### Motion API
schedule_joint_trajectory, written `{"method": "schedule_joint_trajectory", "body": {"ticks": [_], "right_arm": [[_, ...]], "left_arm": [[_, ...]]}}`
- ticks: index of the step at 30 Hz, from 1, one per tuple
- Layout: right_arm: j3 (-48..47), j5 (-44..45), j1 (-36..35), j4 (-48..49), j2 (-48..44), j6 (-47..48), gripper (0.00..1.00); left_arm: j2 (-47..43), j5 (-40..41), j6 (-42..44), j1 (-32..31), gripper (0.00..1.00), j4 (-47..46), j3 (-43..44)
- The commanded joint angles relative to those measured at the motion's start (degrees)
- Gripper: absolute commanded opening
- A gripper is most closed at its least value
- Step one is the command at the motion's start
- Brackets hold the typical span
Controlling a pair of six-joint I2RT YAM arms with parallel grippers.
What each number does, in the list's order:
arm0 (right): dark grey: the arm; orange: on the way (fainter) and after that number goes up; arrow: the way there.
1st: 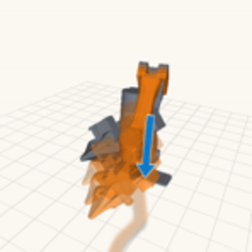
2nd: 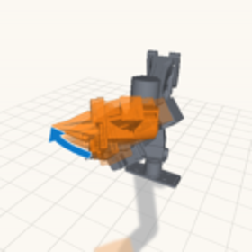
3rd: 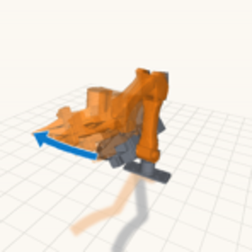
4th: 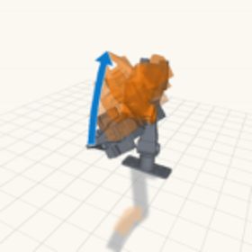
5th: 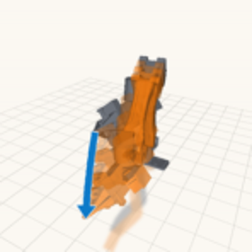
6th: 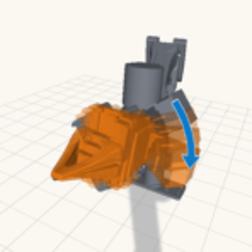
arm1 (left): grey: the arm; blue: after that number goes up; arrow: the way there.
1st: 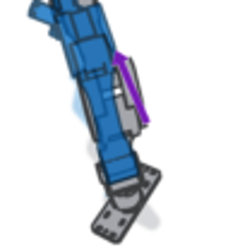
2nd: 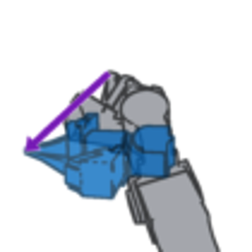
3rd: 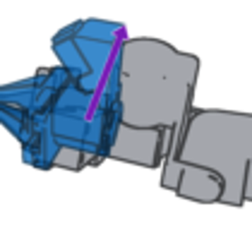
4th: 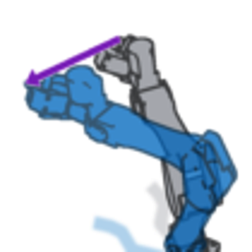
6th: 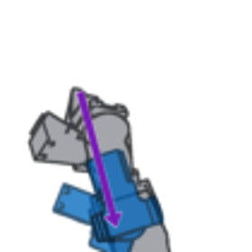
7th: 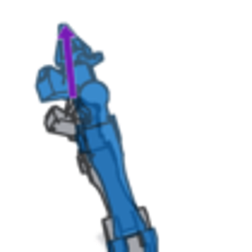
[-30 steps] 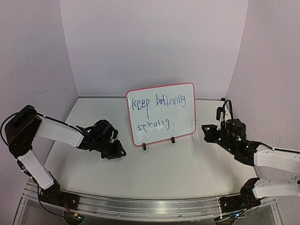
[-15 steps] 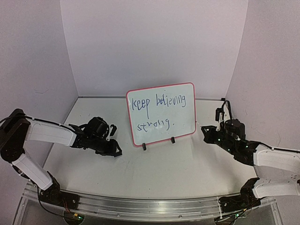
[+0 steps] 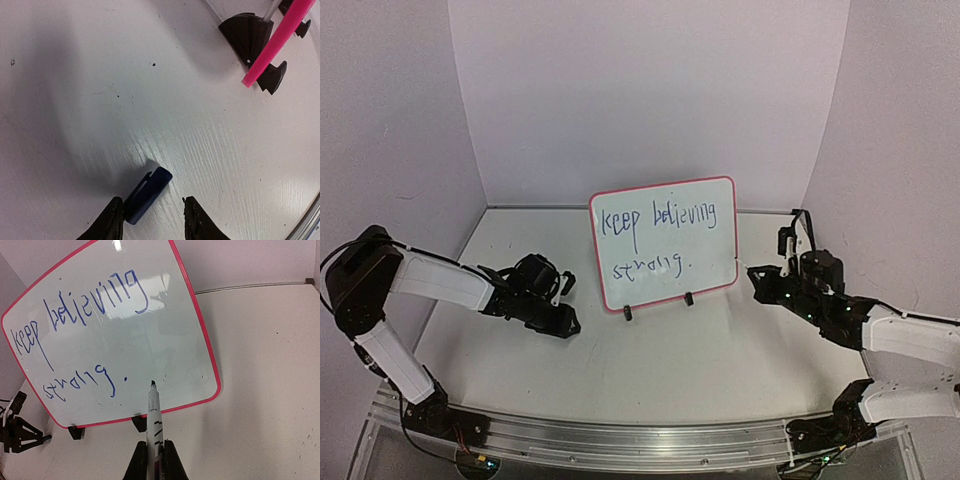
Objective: Write a sentence on the whiteboard
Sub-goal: Pick up the pen cap from the center of the board.
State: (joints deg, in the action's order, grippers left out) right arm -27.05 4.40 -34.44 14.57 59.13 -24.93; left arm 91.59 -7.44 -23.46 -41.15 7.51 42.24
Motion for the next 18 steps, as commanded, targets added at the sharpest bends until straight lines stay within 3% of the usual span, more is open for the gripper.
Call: {"method": "schedule_joint_trajectory", "body": {"ticks": [1, 11, 18], "right_arm": [[-3.3, -1.4, -0.2, -0.1, 1.4, 1.1, 0.00], [-4.1, -2.3, -0.2, 0.1, 3.5, 1.5, 0.00], [-4.0, -2.2, -0.2, 0.2, 3.8, 1.5, 0.00]], "left_arm": [[1.7, 1.9, 2.5, 0.2, 0.41, 0.7, 2.2], [1.8, 3.7, 1.8, -0.1, 0.34, 1.7, 1.8], [2.7, -0.5, -1.8, -0.2, 0.33, -1.6, 2.2]]}}
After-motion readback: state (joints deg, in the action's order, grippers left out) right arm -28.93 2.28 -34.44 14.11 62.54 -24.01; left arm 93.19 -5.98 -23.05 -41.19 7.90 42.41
